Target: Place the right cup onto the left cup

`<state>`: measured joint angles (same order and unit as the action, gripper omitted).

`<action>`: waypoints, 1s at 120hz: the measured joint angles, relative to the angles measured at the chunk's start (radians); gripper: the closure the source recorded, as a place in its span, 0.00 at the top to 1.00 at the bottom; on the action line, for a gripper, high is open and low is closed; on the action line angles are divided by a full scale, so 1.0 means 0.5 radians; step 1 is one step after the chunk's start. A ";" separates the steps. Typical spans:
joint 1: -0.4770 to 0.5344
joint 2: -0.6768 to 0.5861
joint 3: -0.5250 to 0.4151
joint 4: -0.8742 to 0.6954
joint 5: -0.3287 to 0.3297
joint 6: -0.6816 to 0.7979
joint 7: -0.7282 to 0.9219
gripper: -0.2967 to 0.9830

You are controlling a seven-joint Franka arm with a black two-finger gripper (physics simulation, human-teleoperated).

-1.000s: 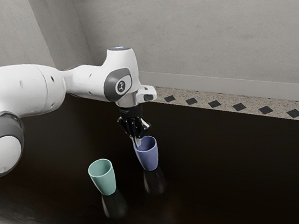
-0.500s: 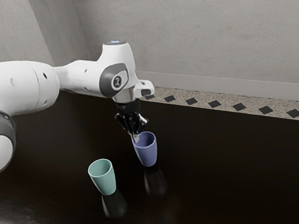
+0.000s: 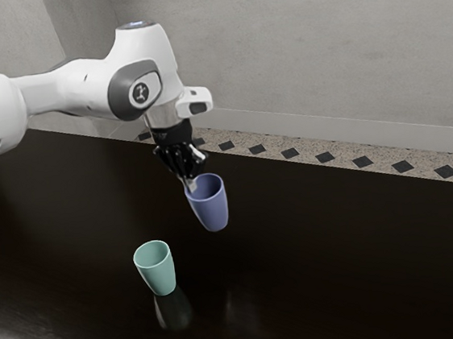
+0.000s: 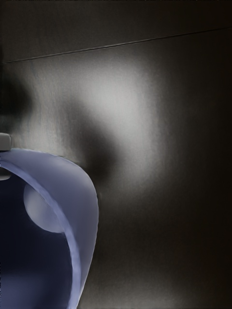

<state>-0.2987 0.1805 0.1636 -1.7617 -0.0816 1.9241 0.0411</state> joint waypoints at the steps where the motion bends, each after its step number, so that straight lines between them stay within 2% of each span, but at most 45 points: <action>1: 0.000 -0.010 0.000 -0.007 0.002 -0.004 -0.002 0.15; 25: 0.009 -0.302 -0.045 -0.233 0.080 -0.086 -0.058 0.15; 62: 0.132 -0.558 -0.162 -0.417 0.152 -0.208 -0.169 0.15; 120: 0.255 -0.657 -0.220 -0.526 0.219 -0.279 -0.300 0.15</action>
<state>-0.1712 -0.1483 0.0538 -2.0249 0.0281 1.7845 -0.1091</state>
